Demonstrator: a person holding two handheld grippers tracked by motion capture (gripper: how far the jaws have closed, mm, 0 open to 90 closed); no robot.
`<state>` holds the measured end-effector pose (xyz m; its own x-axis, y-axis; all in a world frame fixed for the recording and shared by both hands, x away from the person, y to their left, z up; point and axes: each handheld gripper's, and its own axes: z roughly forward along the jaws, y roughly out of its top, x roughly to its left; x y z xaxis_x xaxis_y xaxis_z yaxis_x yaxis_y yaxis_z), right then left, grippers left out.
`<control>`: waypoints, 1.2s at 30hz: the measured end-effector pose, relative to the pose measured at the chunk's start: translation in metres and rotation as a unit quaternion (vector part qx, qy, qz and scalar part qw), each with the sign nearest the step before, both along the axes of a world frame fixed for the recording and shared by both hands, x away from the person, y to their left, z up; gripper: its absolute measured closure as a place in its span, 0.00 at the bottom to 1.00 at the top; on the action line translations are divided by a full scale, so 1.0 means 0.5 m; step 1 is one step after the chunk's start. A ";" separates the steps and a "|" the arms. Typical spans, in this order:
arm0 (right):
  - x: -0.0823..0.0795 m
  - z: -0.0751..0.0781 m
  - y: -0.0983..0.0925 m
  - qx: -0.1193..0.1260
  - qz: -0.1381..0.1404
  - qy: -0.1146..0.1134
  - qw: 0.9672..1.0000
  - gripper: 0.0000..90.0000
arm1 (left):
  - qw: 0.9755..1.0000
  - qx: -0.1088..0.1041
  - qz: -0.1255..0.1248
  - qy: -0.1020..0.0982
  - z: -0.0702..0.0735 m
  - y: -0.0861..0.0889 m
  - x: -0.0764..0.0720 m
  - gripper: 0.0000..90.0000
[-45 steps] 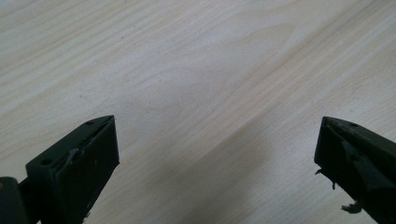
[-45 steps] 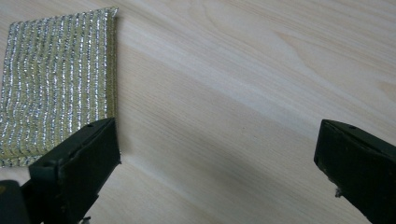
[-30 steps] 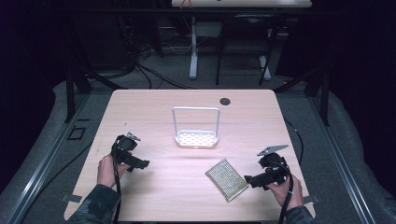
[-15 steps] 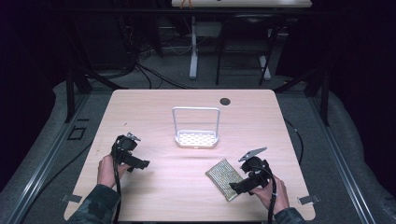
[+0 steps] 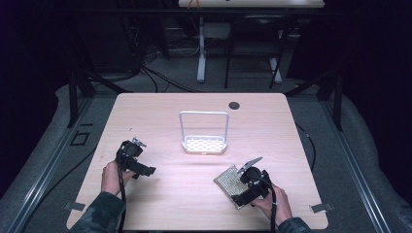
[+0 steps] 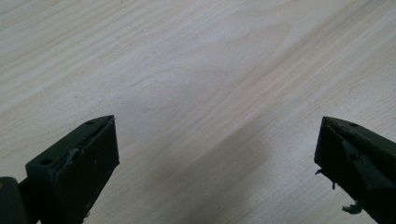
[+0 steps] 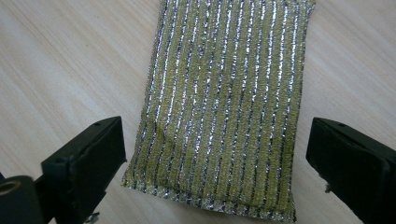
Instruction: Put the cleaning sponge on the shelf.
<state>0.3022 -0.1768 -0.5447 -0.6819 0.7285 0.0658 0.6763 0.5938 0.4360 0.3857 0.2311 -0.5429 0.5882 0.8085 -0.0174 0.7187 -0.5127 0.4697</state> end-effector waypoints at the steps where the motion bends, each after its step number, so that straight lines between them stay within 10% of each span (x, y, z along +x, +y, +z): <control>1: 0.000 -0.002 0.002 -0.005 0.003 -0.001 1.000 0.07 | 1.000 0.000 -0.001 0.002 0.001 0.000 0.000 0.00; 36: -0.009 -0.016 0.012 -0.034 0.017 -0.014 0.999 0.42 | 1.000 0.004 -0.002 0.008 -0.003 -0.002 -0.002 0.00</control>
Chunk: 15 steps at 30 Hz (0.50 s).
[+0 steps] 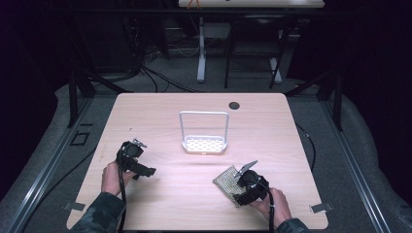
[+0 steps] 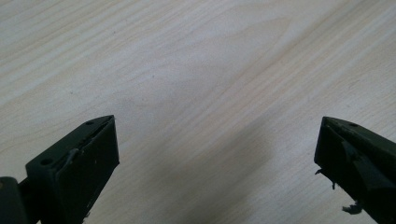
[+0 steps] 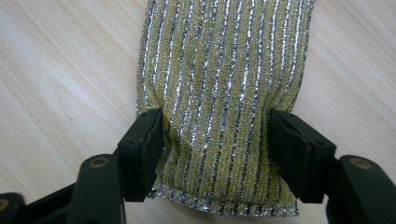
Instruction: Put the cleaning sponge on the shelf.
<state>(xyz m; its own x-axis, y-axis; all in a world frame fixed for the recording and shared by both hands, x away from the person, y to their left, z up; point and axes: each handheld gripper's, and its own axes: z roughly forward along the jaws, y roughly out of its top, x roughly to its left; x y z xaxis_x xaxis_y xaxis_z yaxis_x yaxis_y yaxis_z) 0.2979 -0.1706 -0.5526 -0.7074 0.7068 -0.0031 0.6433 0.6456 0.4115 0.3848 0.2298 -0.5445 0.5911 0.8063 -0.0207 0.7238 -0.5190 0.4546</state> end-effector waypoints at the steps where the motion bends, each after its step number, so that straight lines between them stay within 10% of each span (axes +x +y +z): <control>1: -0.001 0.000 0.000 -0.001 0.001 0.000 1.000 0.43 | 1.000 0.000 0.000 0.001 0.000 0.000 0.000 0.00; 15: -0.003 0.002 -0.003 0.011 0.001 -0.006 1.000 0.59 | 1.000 0.003 0.000 0.003 -0.003 -0.001 0.002 0.00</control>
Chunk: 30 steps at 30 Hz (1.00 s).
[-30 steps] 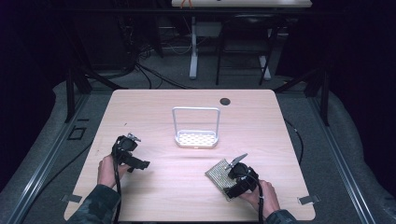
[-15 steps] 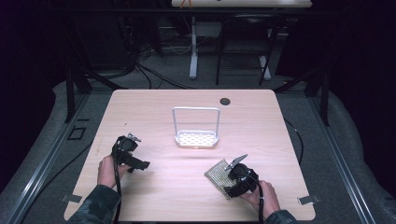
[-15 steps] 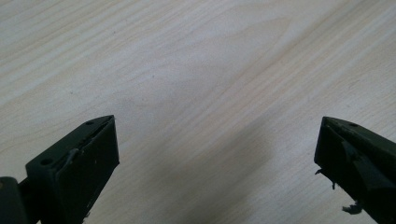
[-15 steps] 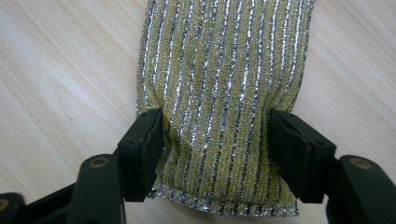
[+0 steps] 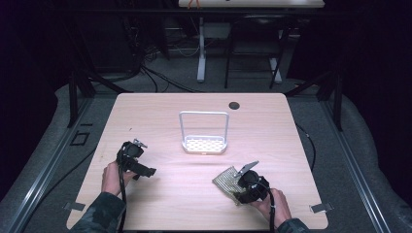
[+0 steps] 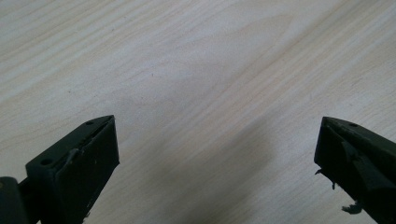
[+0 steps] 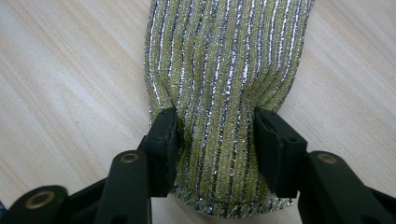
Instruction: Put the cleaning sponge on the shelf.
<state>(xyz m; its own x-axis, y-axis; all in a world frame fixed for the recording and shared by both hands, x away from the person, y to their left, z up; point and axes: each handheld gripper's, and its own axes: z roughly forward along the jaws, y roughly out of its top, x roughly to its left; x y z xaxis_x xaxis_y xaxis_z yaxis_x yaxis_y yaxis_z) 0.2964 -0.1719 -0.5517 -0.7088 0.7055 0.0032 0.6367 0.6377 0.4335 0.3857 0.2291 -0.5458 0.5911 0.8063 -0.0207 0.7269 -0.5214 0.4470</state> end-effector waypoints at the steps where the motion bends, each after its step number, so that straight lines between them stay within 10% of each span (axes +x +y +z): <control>1: 0.000 0.000 0.000 0.000 0.000 0.000 1.000 0.59 | 1.000 0.000 0.000 0.000 0.000 0.000 0.000 0.00; 30: -0.007 0.037 -0.012 0.033 -0.001 -0.037 0.999 0.72 | 1.000 0.000 -0.002 -0.001 0.000 0.000 0.001 0.00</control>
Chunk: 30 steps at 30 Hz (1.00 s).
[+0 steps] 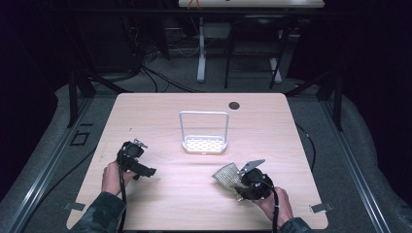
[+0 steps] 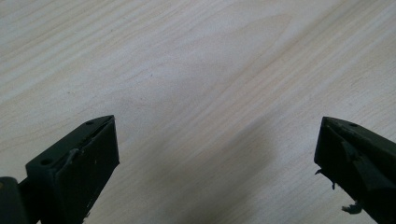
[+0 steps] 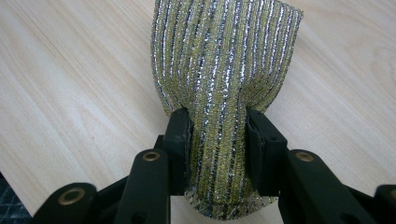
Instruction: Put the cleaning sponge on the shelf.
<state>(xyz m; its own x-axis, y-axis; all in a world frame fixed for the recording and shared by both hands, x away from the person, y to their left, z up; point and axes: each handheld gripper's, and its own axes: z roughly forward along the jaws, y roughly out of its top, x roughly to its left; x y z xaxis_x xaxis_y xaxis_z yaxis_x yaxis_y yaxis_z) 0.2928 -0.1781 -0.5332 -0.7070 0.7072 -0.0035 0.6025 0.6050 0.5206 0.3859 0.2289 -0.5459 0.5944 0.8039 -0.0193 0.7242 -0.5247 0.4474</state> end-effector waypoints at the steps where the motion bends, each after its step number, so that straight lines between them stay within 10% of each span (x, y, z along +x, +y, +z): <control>1: 0.001 0.001 -0.001 0.001 0.000 -0.002 1.000 0.72 | 1.000 0.000 0.000 0.000 0.000 0.000 0.000 0.00; 30: 0.007 0.020 -0.007 0.010 -0.011 -0.029 0.999 0.70 | 1.000 0.001 -0.002 -0.003 0.001 -0.001 0.000 0.00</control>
<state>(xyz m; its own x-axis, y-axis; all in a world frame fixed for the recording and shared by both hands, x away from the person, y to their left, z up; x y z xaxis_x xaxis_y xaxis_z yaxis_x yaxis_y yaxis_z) 0.2963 -0.1817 -0.5233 -0.6905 0.7227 -0.0297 0.5839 0.5812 0.5668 0.3861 0.2284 -0.5452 0.5980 0.8014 -0.0152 0.7196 -0.5284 0.4504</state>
